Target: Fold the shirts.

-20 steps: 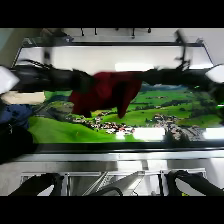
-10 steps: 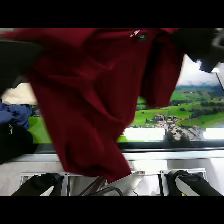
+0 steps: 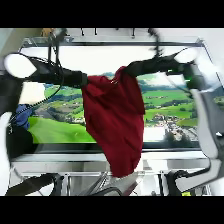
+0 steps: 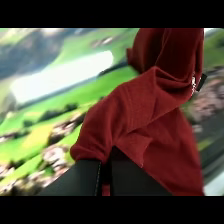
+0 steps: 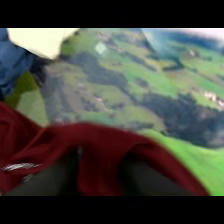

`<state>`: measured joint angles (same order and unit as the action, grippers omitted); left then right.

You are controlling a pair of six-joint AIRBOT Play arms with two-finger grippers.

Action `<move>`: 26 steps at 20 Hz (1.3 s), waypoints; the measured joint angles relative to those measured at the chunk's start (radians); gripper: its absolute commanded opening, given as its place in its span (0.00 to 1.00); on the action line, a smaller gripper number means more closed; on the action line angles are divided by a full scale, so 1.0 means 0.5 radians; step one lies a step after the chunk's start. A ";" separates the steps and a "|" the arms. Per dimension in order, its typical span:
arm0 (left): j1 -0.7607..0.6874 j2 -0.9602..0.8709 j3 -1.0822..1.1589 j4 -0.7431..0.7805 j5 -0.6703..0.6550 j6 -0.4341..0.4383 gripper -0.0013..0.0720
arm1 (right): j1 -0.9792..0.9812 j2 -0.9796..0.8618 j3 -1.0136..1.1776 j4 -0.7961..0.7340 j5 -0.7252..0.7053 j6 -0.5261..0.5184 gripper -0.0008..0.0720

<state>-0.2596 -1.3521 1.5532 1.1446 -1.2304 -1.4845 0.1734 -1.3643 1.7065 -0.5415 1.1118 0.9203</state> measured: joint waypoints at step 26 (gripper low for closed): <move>0.717 -0.470 -0.246 0.008 -0.136 0.321 0.04 | 0.090 0.465 -2.030 -0.169 -0.220 0.414 0.09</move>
<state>0.0990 -1.5871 1.4300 1.1484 -1.2984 -1.3239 0.2184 -1.1316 0.6914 -0.6262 1.0016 1.1271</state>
